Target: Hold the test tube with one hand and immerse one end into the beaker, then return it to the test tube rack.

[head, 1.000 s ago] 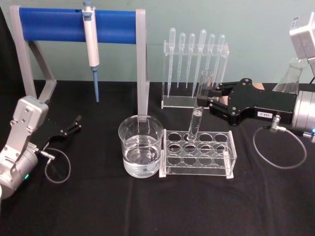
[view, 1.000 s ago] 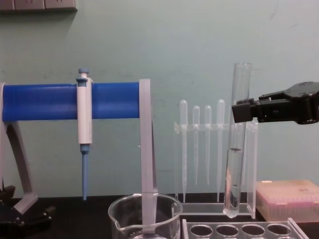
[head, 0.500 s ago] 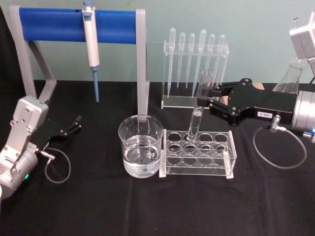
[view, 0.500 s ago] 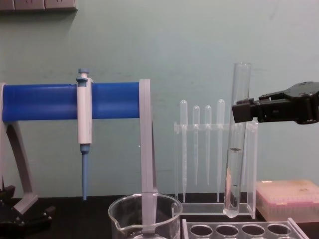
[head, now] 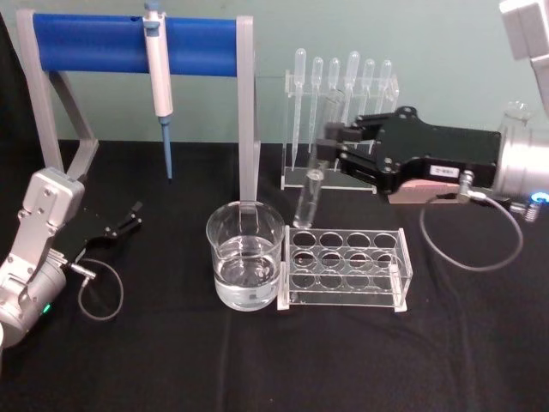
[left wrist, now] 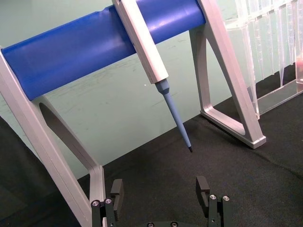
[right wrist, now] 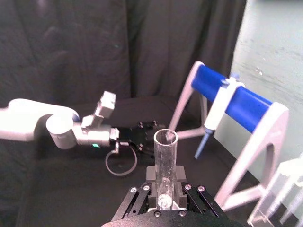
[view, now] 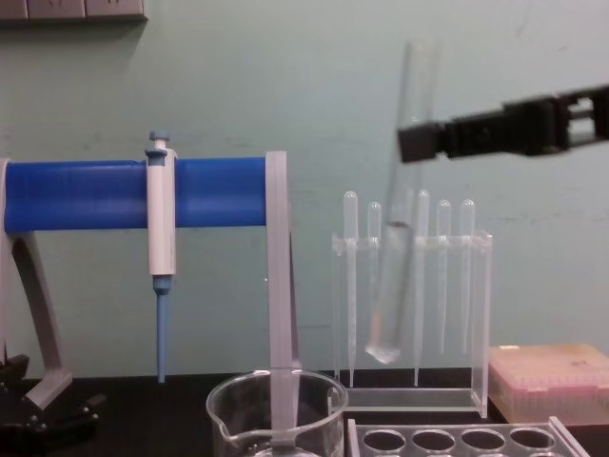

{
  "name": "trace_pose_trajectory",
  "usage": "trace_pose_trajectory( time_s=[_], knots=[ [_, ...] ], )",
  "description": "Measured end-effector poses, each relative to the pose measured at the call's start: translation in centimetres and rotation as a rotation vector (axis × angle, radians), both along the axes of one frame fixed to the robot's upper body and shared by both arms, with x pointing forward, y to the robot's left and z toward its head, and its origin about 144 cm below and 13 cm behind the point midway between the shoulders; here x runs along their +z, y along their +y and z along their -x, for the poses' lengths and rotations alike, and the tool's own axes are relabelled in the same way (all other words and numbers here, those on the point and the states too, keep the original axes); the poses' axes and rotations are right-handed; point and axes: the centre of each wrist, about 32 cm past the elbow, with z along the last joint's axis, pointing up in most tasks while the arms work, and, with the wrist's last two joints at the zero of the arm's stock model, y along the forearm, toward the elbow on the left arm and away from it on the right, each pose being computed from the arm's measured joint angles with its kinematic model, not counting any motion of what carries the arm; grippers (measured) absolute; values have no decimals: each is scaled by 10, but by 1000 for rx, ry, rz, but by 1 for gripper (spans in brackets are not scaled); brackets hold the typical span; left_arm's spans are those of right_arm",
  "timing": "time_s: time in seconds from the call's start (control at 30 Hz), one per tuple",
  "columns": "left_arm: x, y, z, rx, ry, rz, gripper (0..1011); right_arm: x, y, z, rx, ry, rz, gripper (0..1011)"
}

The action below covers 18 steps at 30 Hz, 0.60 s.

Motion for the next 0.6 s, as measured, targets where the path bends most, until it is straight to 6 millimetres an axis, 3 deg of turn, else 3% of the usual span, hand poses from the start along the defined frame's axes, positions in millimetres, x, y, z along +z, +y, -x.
trace_pose_trajectory(
  time_s=[0.3, 0.6],
  knots=[
    [0, 0, 0, 0, 0, 0, 1000, 2, 29, -10, 45, 3, -7, 238],
    [0, 0, 0, 0, 0, 0, 1000, -16, 48, -20, 59, -12, 26, 238]
  ],
)
